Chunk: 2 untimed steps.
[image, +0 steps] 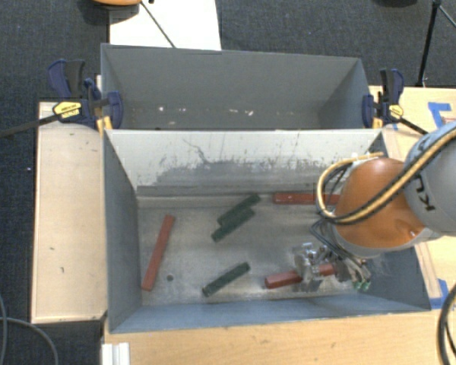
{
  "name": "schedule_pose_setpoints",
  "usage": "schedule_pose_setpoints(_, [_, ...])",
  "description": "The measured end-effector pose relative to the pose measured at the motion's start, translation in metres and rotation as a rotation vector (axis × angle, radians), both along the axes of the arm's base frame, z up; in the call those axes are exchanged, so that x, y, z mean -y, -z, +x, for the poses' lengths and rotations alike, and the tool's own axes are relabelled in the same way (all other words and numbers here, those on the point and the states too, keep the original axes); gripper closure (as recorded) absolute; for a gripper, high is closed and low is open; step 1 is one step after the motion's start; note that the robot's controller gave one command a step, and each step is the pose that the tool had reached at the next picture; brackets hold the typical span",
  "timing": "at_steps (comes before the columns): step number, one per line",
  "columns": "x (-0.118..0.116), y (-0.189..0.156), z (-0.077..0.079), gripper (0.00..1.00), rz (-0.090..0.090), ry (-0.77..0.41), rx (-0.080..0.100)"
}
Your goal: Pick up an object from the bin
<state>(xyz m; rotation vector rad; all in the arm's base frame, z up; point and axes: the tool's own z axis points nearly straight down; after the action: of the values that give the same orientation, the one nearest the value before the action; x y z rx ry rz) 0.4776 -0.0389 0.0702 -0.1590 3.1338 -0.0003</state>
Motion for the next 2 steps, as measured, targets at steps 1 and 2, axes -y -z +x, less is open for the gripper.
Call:
schedule_pose_setpoints(1, [-0.0001, -0.0026, -0.0006, 1.0, 0.0, -0.001, -0.002])
schedule_pose_setpoints(2, [-0.0001, -0.0088, -0.0003, 1.0, 0.0, -0.001, -0.002])
